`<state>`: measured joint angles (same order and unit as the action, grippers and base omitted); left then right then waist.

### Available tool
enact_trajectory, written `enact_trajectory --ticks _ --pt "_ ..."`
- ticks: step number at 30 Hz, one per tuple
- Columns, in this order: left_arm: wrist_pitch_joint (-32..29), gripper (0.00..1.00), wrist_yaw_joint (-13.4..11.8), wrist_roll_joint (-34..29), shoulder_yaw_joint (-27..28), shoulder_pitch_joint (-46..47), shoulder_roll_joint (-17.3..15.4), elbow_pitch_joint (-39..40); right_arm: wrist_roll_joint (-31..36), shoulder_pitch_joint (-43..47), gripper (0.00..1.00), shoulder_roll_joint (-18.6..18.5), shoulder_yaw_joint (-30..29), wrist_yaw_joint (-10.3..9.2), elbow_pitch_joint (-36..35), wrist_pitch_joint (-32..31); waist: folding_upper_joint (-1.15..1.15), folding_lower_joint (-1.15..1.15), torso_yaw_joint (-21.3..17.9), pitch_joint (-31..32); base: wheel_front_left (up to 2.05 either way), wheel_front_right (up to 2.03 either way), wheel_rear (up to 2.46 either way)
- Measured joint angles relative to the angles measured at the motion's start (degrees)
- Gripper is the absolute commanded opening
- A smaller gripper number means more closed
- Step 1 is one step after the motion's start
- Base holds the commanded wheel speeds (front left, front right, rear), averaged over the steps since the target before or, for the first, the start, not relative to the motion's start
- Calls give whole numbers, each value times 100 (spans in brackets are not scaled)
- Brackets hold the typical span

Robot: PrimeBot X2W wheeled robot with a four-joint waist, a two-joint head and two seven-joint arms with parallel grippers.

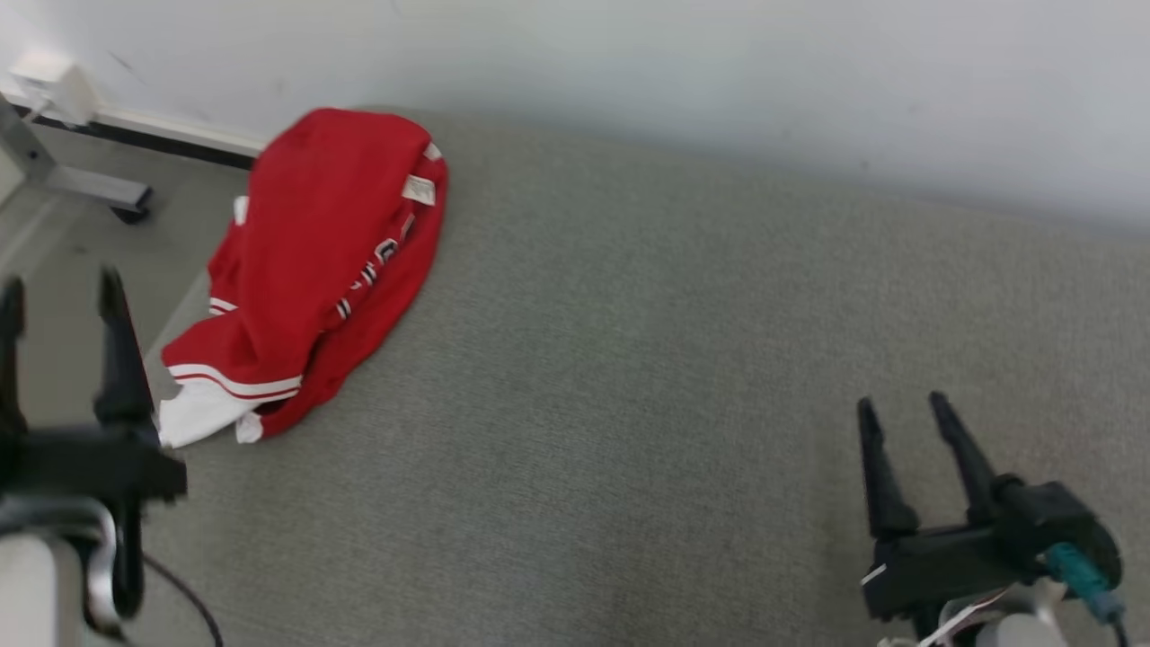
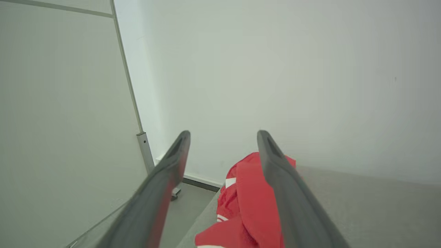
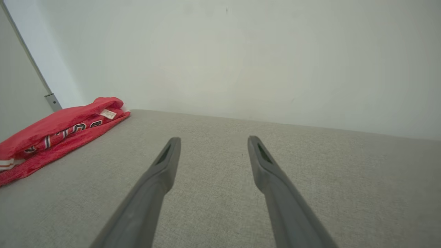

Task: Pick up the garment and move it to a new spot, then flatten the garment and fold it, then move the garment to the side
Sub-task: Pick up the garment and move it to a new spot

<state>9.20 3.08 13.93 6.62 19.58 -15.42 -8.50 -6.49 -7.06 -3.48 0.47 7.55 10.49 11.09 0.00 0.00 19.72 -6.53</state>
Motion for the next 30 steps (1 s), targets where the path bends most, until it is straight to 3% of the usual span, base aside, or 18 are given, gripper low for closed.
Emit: enact_trajectory --ticks 6,14,24,30 --pt "-269 100 100 186 88 1191 -377 -365 57 -154 100 -218 -407 0 -455 -107 0 1 -381 -568 0 0 0" --pt "-523 100 149 314 170 2078 -769 -1316 54 -288 100 -380 -768 0 -902 -208 0 1 -971 -1232 0 0 0" --pt "-834 100 198 405 258 2365 -1183 -2770 -2 -361 100 -450 -904 0 -1053 -243 1 2 -1551 -1753 0 0 0" --pt "-1040 100 282 537 187 2420 -1269 -3650 -2 -366 100 -425 -928 0 -1034 -223 1 1 -1769 -1939 0 0 0"
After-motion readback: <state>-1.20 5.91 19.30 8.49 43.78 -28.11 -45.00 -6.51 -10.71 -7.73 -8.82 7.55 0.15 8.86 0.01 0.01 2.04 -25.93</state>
